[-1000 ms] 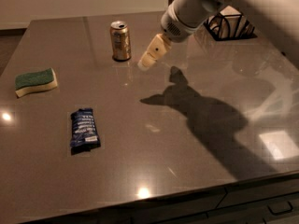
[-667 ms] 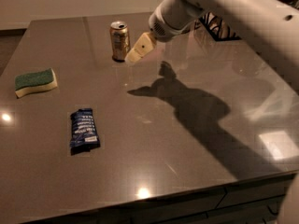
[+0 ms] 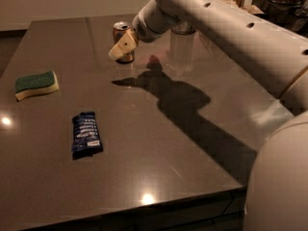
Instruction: Knock orange can over
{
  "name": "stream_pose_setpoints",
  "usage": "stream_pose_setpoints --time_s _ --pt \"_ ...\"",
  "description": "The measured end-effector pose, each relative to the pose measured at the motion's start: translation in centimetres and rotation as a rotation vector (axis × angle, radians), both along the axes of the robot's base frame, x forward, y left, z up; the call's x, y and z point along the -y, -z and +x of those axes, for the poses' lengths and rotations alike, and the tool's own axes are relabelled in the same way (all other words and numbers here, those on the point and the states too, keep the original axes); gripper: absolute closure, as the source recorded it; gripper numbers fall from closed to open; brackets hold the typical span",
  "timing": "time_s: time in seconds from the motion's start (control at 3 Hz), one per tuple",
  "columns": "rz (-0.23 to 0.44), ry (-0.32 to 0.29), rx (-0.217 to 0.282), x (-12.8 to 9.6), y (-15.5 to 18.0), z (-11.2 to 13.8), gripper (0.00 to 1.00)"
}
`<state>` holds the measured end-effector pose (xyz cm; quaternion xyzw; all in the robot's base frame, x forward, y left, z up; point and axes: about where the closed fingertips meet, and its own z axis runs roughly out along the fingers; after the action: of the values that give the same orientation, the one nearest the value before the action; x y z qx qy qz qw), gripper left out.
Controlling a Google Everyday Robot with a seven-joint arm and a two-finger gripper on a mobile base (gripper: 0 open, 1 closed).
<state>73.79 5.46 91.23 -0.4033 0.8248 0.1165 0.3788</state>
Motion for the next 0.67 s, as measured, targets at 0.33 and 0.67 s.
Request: stream_pose_setpoints --time_s 0.33,0.67 --pt "0.052 0.030 0.026 -1.6 0.1 2.4 0.00" --pt "0.100 0.041 0.038 -3.0 0.1 3.6 0.00"
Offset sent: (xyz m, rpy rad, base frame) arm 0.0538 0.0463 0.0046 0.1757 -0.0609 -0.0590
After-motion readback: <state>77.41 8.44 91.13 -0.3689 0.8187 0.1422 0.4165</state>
